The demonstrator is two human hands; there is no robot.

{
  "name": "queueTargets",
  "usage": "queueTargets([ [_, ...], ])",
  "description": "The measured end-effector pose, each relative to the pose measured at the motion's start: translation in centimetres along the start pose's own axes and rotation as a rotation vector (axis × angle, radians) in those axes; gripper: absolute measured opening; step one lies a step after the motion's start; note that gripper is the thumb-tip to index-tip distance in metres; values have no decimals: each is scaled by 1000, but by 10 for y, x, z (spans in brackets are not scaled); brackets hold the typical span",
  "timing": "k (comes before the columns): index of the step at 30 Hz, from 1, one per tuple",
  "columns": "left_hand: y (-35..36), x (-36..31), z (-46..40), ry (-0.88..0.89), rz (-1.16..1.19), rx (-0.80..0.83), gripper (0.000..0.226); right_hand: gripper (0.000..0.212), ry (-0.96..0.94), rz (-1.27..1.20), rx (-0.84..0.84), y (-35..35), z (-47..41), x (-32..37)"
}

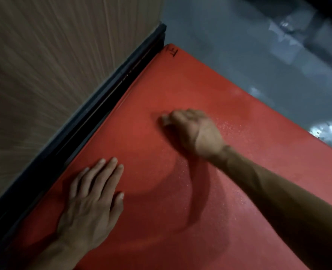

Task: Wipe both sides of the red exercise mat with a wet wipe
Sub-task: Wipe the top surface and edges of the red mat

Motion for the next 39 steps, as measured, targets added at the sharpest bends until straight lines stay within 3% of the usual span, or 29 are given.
queueTargets([
  [3,4,1,-1,1,3,18,61,24,382,174,-160,-35,-13,-93],
  [5,4,3,2,-2,9,22,61,27,587,148,-206,-37,-7,-117],
  [8,4,3,1,0,26,9,60,5,441,-37,-95,-13,-13,-68],
  [11,4,4,0,-8,26,12,61,6,218,-1,41,-9,-13,-58],
  [13,5,4,1,-10,26,18,61,17,418,103,-33,-30,-6,-101],
  [16,4,4,2,-11,32,9,62,30,907,221,-80,-61,30,-163],
  [17,4,4,2,-12,37,9,62,31,968,231,-82,-64,35,-167],
  [22,3,3,1,-1,42,-2,62,22,711,6,-86,-33,-6,-112],
  [25,3,3,1,6,44,-17,61,30,601,-4,-5,-23,-11,-89],
  [27,2,3,1,2,50,-10,61,30,650,74,29,-37,13,-108],
  [31,2,2,1,-2,60,-2,60,28,1118,218,17,-94,104,-167],
  [33,0,1,1,-6,69,-6,60,25,1211,209,-16,-97,117,-169],
  [36,-1,1,1,-7,56,6,61,23,1132,90,-69,-59,71,-142],
  [39,-2,0,1,-6,41,1,61,23,867,-29,-31,-13,1,-84],
])
Point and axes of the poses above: each hand's wrist, its own z-axis away from the middle knuckle, its own y-axis out of the palm, x = y × z, the point moved 6 cm from there along -z, towards the middle knuckle, and after that the axes turned 3 degrees about -x, right-handed, at the moved point
